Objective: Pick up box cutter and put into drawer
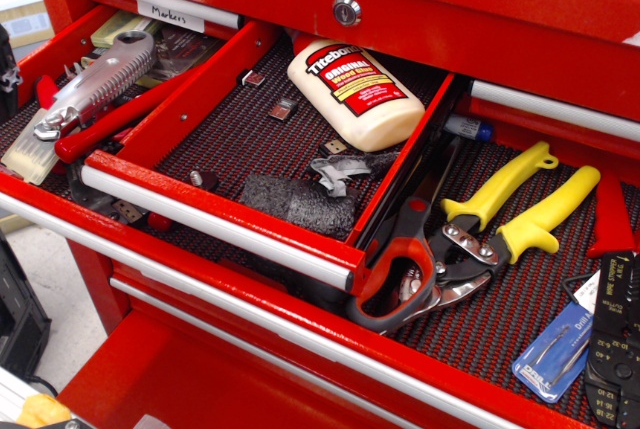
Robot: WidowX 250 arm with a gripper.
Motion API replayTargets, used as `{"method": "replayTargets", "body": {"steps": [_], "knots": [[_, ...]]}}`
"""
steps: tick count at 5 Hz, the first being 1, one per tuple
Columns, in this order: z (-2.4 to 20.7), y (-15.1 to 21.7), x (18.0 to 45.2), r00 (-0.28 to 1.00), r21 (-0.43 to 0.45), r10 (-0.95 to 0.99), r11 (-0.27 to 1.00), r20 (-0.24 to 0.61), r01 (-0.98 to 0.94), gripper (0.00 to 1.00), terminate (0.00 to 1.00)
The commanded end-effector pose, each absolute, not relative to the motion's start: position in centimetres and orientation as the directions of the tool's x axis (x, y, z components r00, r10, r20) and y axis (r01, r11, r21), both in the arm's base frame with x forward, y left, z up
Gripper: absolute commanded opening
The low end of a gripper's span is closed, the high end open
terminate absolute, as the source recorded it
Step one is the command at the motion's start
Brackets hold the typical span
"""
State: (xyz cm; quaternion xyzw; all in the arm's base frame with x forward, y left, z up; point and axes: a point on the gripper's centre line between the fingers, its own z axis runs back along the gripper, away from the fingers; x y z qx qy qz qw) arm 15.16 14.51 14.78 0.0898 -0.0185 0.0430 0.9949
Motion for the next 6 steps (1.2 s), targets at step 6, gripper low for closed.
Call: {"method": "replayTargets", "body": {"steps": [6], "knots": [[13.4, 20.0, 27.4, 0.994, 0.105, 0.089, 0.990, 0.066, -0.096, 1.00, 0.00]]}}
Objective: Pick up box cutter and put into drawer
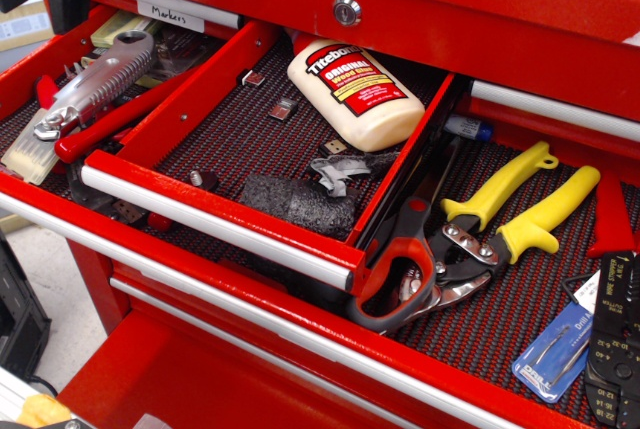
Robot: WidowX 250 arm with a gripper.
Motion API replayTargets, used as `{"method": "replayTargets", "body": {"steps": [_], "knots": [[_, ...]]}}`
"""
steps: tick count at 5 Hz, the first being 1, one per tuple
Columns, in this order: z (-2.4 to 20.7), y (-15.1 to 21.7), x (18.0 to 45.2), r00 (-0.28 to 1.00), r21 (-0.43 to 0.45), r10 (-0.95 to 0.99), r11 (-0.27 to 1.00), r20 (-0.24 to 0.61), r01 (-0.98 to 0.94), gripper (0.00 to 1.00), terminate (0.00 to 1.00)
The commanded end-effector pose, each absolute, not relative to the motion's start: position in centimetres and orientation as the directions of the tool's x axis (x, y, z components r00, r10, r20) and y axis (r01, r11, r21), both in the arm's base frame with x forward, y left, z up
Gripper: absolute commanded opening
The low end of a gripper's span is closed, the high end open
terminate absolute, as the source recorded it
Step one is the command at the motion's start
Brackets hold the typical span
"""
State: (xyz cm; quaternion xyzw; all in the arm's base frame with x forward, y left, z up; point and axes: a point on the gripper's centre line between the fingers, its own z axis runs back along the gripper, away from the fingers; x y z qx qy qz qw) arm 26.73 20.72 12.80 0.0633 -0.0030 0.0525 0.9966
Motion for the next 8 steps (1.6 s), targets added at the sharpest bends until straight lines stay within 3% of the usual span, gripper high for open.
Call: {"method": "replayTargets", "body": {"steps": [1, 4, 6, 7, 8], "knots": [[12.9, 18.8, 27.6, 0.992, 0.106, 0.083, 0.990, 0.098, -0.093, 1.00, 0.00], [9.0, 19.1, 28.3, 0.996, 0.091, 0.024, 0.995, 0.083, -0.032, 1.00, 0.00], [6.8, 18.2, 27.9, 0.991, 0.046, 0.051, 0.997, 0.122, -0.057, 1.00, 0.00], [6.9, 18.0, 27.6, 0.993, 0.072, 0.074, 0.994, 0.096, -0.081, 0.00, 0.00], [8.4, 18.5, 27.5, 0.997, 0.112, 0.055, 0.992, 0.061, -0.062, 0.00, 0.00]]}}
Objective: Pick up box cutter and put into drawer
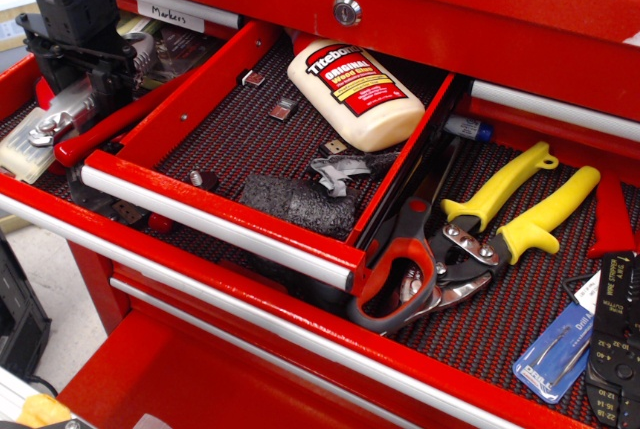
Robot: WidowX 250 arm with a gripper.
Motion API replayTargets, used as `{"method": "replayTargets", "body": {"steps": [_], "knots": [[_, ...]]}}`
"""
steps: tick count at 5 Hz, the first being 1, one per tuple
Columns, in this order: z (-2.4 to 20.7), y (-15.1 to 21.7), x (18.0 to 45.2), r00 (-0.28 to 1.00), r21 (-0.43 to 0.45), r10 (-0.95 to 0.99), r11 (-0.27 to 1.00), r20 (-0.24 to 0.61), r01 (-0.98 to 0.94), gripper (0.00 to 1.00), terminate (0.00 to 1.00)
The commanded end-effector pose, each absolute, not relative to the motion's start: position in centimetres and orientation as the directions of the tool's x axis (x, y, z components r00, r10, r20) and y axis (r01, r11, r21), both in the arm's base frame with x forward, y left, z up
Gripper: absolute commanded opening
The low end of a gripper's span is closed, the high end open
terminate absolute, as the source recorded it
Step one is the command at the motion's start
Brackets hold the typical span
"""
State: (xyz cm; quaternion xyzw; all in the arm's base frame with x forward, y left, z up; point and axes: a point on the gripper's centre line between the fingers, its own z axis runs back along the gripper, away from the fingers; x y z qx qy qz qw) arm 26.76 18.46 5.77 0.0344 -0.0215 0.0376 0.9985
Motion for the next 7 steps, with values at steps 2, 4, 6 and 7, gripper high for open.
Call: {"method": "replayTargets", "body": {"steps": [2, 4, 6, 7], "knots": [[14.3, 18.0, 27.4, 0.991, 0.189, 0.019, 0.981, 0.132, -0.044, 0.00, 0.00], [15.0, 14.7, 25.2, 0.930, 0.154, 0.018, 0.985, 0.367, -0.080, 0.00, 0.00], [15.7, 8.9, 25.3, 0.945, 0.053, 0.175, 0.979, 0.277, -0.197, 0.00, 0.00], [16.7, 6.3, 25.0, 0.936, 0.046, 0.227, 0.968, 0.268, -0.248, 0.00, 0.00]]}}
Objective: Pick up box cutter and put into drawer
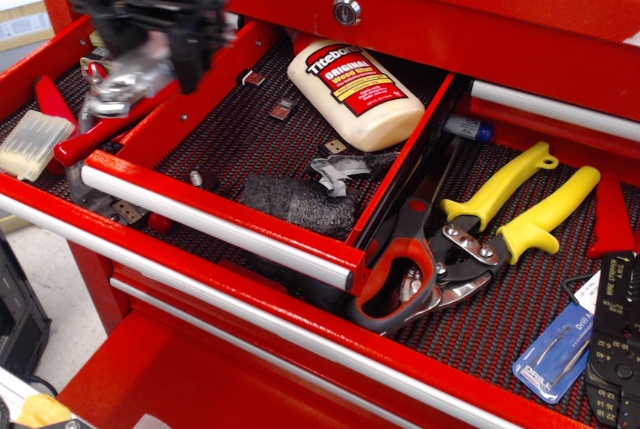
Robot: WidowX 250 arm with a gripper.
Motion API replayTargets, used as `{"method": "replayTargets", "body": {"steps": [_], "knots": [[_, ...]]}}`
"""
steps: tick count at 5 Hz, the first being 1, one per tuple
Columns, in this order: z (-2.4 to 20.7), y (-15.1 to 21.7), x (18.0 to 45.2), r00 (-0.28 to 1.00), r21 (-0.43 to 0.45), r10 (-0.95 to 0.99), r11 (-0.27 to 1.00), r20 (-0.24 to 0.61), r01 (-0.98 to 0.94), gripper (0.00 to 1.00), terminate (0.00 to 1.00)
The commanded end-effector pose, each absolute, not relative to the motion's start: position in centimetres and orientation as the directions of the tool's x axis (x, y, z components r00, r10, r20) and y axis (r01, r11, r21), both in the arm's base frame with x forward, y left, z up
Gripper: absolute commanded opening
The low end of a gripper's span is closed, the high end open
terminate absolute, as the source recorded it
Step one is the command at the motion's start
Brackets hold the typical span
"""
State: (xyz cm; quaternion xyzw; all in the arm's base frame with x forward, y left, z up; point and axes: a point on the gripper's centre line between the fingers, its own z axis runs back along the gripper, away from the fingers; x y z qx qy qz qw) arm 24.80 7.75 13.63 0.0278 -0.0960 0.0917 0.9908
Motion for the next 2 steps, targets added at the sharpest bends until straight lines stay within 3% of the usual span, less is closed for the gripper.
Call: {"method": "replayTargets", "body": {"steps": [1, 2], "knots": [[16.7, 4.0, 24.7, 0.922, 0.017, 0.276, 0.956, 0.271, -0.292, 0.00, 0.00], [15.6, 3.7, 25.2, 0.893, -0.031, 0.311, 0.947, 0.324, -0.319, 1.00, 0.00]]}}
